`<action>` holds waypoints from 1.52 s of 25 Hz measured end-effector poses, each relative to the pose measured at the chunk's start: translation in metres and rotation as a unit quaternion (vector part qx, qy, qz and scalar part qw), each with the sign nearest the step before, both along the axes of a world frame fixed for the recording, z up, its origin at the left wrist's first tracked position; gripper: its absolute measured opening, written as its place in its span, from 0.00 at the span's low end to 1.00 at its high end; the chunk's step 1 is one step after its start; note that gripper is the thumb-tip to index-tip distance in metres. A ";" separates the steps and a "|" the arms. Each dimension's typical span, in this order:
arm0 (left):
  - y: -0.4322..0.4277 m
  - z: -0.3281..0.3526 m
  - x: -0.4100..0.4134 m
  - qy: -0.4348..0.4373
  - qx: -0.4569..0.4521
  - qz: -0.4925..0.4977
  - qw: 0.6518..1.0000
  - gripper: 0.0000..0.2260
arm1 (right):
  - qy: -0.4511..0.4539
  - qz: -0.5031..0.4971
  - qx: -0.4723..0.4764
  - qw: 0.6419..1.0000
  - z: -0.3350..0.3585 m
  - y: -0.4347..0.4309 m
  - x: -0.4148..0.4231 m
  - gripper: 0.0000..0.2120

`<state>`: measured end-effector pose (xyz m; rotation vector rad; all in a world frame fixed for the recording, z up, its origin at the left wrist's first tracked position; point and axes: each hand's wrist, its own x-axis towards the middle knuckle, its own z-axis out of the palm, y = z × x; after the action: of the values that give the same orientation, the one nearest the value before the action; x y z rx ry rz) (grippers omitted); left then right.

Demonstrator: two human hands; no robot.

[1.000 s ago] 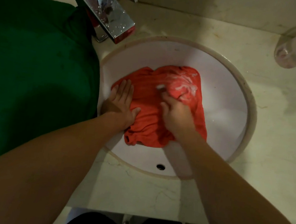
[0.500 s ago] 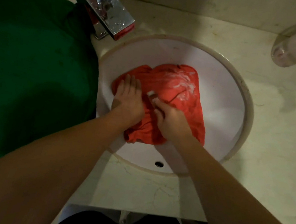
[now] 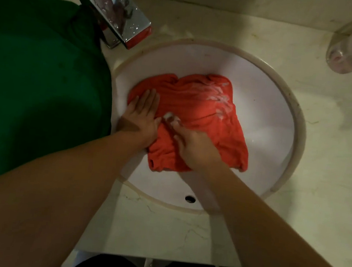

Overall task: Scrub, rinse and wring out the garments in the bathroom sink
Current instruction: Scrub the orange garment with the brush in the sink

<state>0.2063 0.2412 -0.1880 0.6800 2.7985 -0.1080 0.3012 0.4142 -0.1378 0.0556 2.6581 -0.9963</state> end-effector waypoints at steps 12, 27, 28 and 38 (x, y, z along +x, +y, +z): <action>0.033 -0.001 0.028 -0.010 0.009 -0.006 1.000 0.30 | -0.006 -0.063 0.038 0.997 0.010 0.033 0.011 0.21; 0.029 -0.013 0.020 0.011 0.062 -0.032 0.998 0.28 | 0.021 -0.123 0.032 0.992 0.002 0.037 -0.019 0.21; 0.024 -0.013 0.014 0.018 0.061 -0.038 0.997 0.27 | 0.021 -0.084 0.011 0.996 0.005 0.027 -0.004 0.21; 0.014 0.007 0.013 -0.069 0.030 -0.035 0.997 0.31 | -0.024 -0.140 -0.042 0.989 0.019 0.012 0.001 0.19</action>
<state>0.2189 0.2547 -0.1810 0.7692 2.6558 0.0098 0.3019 0.4261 -0.1188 0.4401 2.6075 -1.1752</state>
